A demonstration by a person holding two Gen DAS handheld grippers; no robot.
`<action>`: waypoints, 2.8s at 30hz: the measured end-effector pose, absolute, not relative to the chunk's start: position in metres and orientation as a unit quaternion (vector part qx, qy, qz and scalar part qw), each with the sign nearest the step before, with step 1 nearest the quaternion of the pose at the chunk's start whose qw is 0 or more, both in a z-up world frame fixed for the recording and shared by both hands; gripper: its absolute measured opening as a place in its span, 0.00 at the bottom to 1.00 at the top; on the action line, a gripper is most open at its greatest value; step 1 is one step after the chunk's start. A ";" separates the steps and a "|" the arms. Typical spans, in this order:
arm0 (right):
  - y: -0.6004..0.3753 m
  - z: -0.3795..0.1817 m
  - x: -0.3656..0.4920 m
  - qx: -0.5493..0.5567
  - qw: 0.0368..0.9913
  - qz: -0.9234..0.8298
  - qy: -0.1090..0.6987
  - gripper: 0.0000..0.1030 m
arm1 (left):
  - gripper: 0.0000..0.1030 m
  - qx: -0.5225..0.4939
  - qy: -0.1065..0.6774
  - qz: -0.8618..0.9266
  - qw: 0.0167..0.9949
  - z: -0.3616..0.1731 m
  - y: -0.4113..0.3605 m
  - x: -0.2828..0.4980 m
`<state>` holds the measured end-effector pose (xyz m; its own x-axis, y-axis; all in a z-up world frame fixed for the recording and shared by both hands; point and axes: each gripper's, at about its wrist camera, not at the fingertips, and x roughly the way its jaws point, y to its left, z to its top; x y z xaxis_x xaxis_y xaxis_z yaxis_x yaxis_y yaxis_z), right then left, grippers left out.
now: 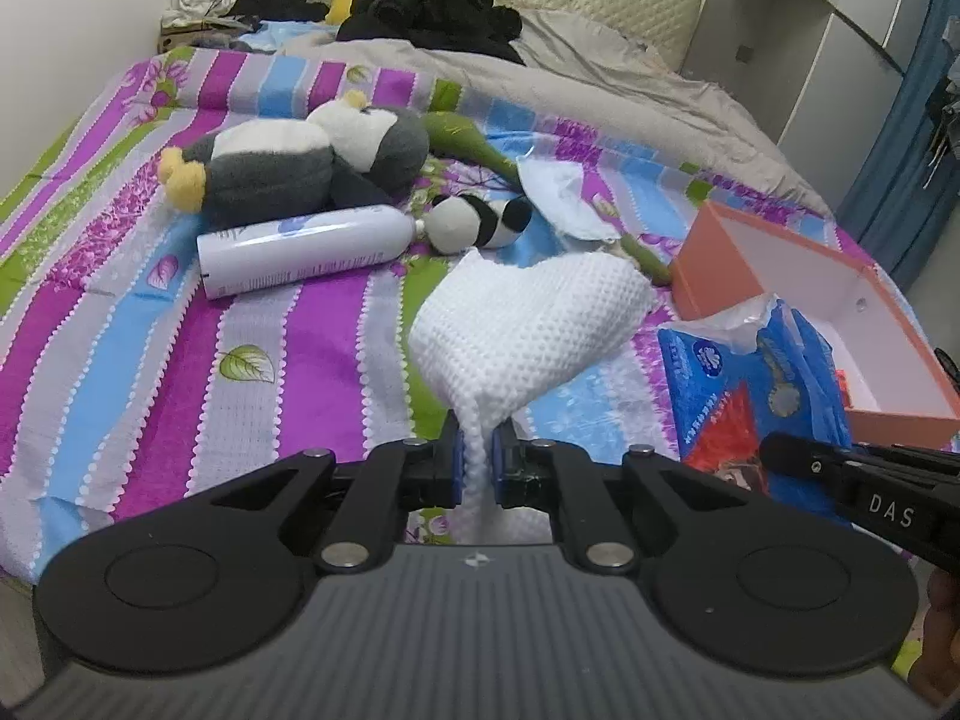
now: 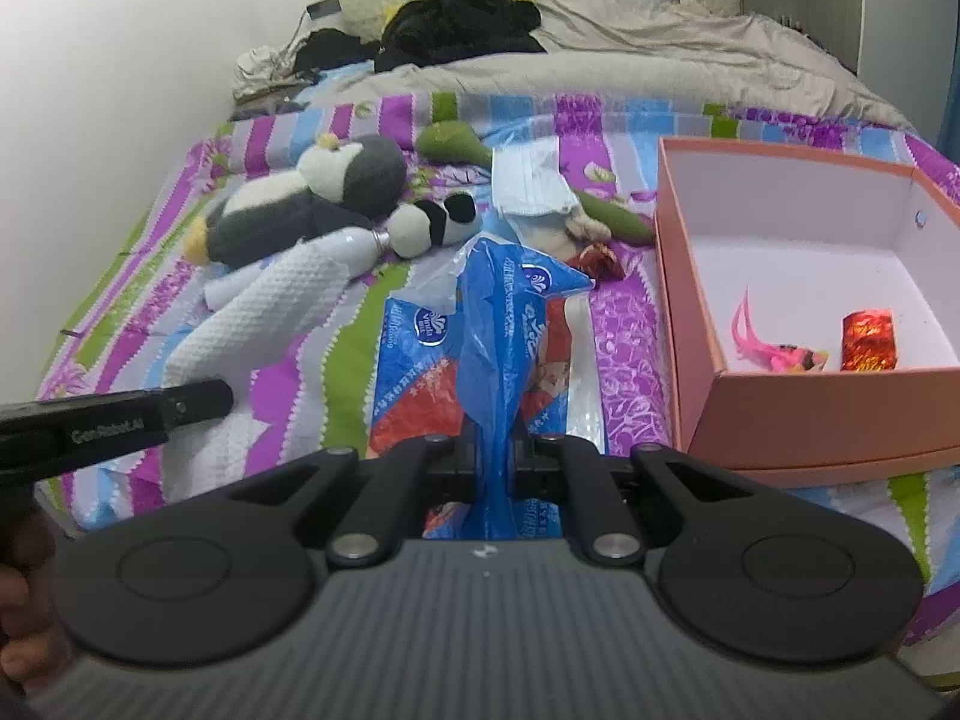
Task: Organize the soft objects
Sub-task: 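Carry the white cloth with the left tool while the right tool carries the wipes pack into the box, then open the left tool over the box while the right tool releases the wipes pack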
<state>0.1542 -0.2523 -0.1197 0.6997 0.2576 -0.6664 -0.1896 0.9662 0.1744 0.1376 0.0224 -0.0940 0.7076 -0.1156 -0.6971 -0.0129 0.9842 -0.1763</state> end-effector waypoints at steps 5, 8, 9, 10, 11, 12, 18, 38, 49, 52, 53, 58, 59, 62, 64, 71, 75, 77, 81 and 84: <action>-0.259 -0.102 0.147 0.050 0.925 0.126 0.354 0.10 | 0.11 -0.092 0.372 -0.023 0.923 -0.075 0.017 0.125; -0.264 -0.095 0.144 0.055 0.927 0.126 0.349 0.10 | 0.11 -0.103 0.373 -0.029 0.922 -0.067 0.011 0.122; -0.267 -0.092 0.143 0.057 0.928 0.126 0.347 0.10 | 0.11 -0.103 0.374 -0.032 0.921 -0.065 0.009 0.121; -0.270 -0.090 0.142 0.058 0.928 0.125 0.345 0.10 | 0.11 -0.101 0.374 -0.034 0.921 -0.062 0.005 0.121; -0.273 -0.088 0.140 0.060 0.929 0.124 0.343 0.10 | 0.11 -0.099 0.374 -0.037 0.921 -0.060 0.000 0.121; -0.276 -0.086 0.140 0.061 0.930 0.122 0.341 0.10 | 0.11 -0.097 0.374 -0.040 0.921 -0.058 -0.004 0.121; -0.302 -0.078 0.131 0.070 0.935 0.100 0.333 0.10 | 0.11 -0.089 0.367 -0.072 0.923 -0.045 -0.036 0.123; -0.399 -0.074 0.119 0.117 0.939 -0.026 0.321 0.11 | 0.11 -0.048 0.385 -0.212 0.897 -0.042 -0.156 0.166; -0.442 -0.089 0.173 0.134 0.931 -0.038 0.337 0.11 | 0.11 -0.023 0.416 -0.230 0.880 -0.064 -0.215 0.239; -0.451 -0.092 0.192 0.133 0.930 -0.039 0.339 0.11 | 0.11 -0.015 0.421 -0.233 0.877 -0.068 -0.228 0.261; -0.454 -0.094 0.199 0.133 0.930 -0.040 0.341 0.11 | 0.11 -0.013 0.422 -0.233 0.876 -0.069 -0.232 0.267; -0.469 -0.108 0.230 0.141 0.923 -0.040 0.356 0.11 | 0.11 -0.011 0.432 -0.234 0.871 -0.078 -0.250 0.299; -0.471 -0.111 0.235 0.143 0.922 -0.042 0.358 0.11 | 0.11 -0.009 0.434 -0.234 0.870 -0.081 -0.254 0.305; -0.479 -0.122 0.248 0.153 0.917 -0.046 0.366 0.11 | 0.11 -0.004 0.442 -0.236 0.866 -0.090 -0.265 0.321; -0.484 -0.129 0.256 0.160 0.914 -0.046 0.371 0.11 | 0.11 0.003 0.445 -0.240 0.863 -0.097 -0.271 0.331; -0.495 -0.153 0.278 0.175 0.902 -0.046 0.391 0.12 | 0.12 0.024 0.465 -0.233 0.854 -0.121 -0.282 0.360; -0.501 -0.164 0.289 0.185 0.892 -0.048 0.410 0.29 | 0.36 0.021 0.476 -0.231 0.848 -0.130 -0.286 0.367; -0.501 -0.166 0.290 0.177 0.891 -0.050 0.414 0.31 | 0.37 0.028 0.472 -0.232 0.850 -0.131 -0.288 0.366; -0.504 -0.166 0.289 0.184 0.890 -0.043 0.414 0.31 | 0.43 0.031 0.471 -0.236 0.849 -0.131 -0.290 0.363; -0.503 -0.161 0.284 0.187 0.892 -0.045 0.410 0.32 | 0.44 0.031 0.464 -0.237 0.853 -0.125 -0.288 0.358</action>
<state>0.2843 -0.5035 -0.1615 0.6604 0.0731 -0.7474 0.2329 0.9262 0.2964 0.3582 -0.2884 -0.1247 0.4572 -0.3754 -0.8062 0.4327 0.8859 -0.1671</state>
